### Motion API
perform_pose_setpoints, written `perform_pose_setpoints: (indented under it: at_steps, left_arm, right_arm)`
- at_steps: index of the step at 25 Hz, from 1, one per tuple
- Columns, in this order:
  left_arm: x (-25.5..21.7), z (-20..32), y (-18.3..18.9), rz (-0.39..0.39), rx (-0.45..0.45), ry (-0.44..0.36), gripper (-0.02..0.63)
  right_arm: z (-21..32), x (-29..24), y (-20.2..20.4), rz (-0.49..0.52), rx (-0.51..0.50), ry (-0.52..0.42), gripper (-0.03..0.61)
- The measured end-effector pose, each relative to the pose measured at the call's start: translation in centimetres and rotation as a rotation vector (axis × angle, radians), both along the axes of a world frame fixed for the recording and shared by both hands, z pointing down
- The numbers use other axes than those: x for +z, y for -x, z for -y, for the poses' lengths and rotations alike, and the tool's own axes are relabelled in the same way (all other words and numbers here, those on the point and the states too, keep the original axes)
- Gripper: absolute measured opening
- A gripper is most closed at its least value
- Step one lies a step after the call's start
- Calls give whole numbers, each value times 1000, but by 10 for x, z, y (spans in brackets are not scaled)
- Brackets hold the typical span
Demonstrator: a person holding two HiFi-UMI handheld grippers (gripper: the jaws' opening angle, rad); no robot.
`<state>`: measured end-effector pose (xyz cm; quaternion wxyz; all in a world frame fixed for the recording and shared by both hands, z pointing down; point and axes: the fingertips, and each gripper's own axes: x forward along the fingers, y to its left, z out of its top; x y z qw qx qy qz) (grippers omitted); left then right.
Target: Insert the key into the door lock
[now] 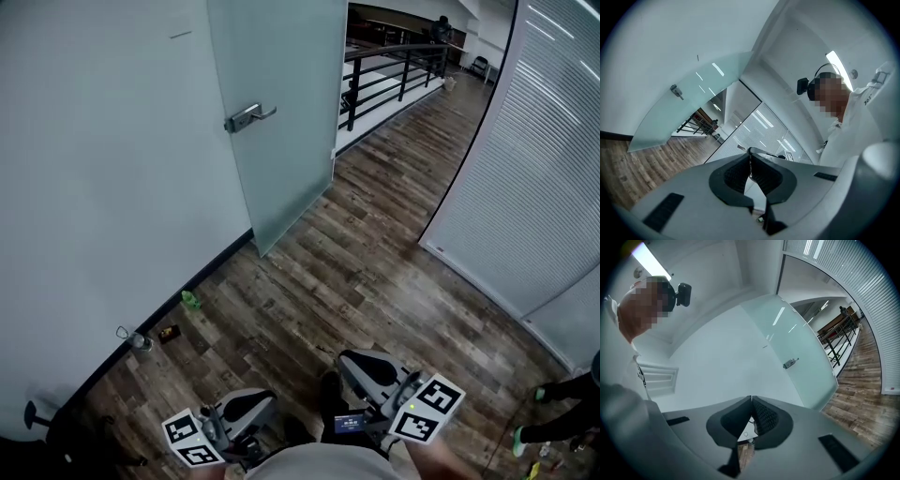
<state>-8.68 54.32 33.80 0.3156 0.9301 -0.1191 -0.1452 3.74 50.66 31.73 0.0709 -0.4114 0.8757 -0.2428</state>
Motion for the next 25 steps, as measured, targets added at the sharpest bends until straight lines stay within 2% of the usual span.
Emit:
perform_pose_setpoints:
  at_steps: [5, 13, 20, 25]
  left_arm:
    - [-1, 47, -23, 12, -32, -1, 18]
    - [-15, 123, -89, 11, -46, -18, 18]
    - [-22, 167, -140, 21, -74, -34, 18]
    - [-27, 190, -161, 39, -83, -45, 18]
  right_arm:
    - [51, -1, -20, 12, -36, -8, 14]
    - [128, -10, -75, 22, -70, -13, 14]
    - [165, -15, -120, 34, -107, -20, 14]
    - [187, -7, -148, 52, -94, -12, 14]
